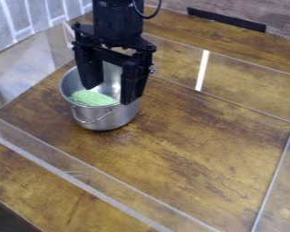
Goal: Put the green object in the silver pot
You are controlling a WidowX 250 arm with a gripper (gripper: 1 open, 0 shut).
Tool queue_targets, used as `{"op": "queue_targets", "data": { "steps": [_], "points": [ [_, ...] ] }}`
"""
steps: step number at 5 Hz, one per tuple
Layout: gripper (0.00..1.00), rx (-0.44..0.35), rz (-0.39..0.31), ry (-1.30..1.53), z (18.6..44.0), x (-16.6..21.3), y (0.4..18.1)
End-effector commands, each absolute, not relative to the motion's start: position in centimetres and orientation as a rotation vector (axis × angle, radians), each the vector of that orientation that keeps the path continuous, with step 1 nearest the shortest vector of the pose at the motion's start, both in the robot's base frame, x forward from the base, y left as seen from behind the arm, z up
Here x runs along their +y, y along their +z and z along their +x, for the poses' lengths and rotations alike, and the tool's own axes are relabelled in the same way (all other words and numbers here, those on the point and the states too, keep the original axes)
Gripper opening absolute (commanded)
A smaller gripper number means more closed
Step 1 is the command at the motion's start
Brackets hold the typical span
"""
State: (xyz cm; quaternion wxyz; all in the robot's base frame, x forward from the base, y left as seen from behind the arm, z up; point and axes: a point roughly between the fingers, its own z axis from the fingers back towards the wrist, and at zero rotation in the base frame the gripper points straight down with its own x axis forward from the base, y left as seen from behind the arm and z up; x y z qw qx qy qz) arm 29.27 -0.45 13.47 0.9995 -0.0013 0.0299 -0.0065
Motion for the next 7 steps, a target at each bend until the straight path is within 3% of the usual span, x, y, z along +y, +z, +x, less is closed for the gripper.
{"op": "queue_targets", "data": {
  "steps": [1,5,7],
  "points": [
    [1.0,0.072,-0.006,-0.013,29.5,-0.6,12.9],
    [1.0,-0.061,-0.001,-0.073,37.9,-4.4,13.6],
    [1.0,-0.108,0.025,-0.089,39.8,-4.1,12.9]
  ]
}}
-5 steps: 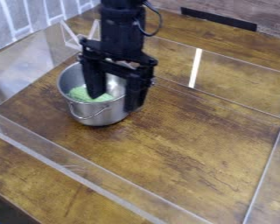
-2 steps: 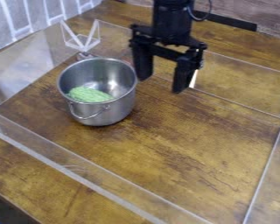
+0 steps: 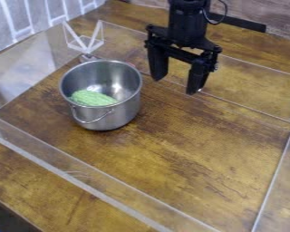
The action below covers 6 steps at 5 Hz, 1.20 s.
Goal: Put the green object in the silver pot
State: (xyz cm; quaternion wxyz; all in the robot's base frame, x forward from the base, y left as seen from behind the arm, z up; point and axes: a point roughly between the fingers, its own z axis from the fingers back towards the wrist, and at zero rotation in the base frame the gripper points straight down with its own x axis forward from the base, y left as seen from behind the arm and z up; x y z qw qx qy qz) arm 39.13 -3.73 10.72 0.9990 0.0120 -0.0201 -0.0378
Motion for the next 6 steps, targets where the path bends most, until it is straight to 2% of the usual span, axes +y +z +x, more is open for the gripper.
{"op": "queue_targets", "data": {
  "steps": [1,6],
  "points": [
    [1.0,-0.114,0.035,-0.092,40.2,-3.9,12.6],
    [1.0,-0.145,0.07,-0.097,41.4,-2.4,12.4]
  ]
}}
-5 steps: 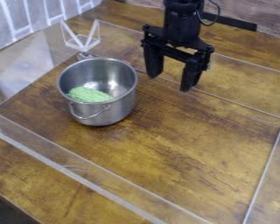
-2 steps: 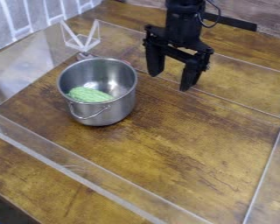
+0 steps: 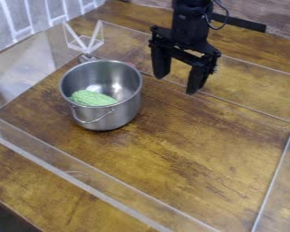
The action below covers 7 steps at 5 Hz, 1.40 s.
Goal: Put the green object in the silver pot
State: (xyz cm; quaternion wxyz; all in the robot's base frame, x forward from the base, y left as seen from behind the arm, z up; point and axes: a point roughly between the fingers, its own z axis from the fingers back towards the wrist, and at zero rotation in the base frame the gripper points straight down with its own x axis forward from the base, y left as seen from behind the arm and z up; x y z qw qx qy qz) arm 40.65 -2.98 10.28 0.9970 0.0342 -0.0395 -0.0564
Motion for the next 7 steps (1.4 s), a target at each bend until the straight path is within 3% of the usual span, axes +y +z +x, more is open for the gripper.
{"op": "queue_targets", "data": {
  "steps": [1,7],
  "points": [
    [1.0,-0.15,0.074,-0.096,41.61,-2.1,12.42],
    [1.0,-0.162,0.071,-0.086,41.81,-1.62,12.86]
  ]
}}
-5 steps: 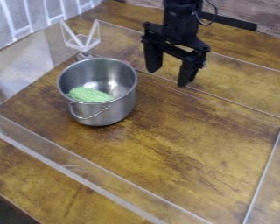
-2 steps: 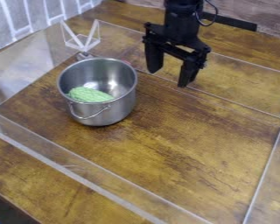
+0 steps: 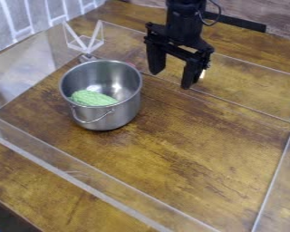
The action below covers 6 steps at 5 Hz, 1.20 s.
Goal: Put the green object in the silver pot
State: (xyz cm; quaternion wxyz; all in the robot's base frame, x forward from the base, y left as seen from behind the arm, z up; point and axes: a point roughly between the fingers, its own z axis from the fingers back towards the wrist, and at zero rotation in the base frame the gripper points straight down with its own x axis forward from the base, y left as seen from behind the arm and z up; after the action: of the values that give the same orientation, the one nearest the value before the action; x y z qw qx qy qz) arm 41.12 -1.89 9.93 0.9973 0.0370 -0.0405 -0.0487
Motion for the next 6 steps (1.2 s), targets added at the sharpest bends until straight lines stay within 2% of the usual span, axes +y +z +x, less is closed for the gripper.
{"op": "queue_targets", "data": {
  "steps": [1,3,6],
  "points": [
    [1.0,-0.158,0.061,-0.085,42.5,-1.7,12.3],
    [1.0,-0.132,0.06,-0.089,43.2,-1.5,10.8],
    [1.0,-0.117,0.069,-0.08,43.5,-0.8,11.7]
  ]
}}
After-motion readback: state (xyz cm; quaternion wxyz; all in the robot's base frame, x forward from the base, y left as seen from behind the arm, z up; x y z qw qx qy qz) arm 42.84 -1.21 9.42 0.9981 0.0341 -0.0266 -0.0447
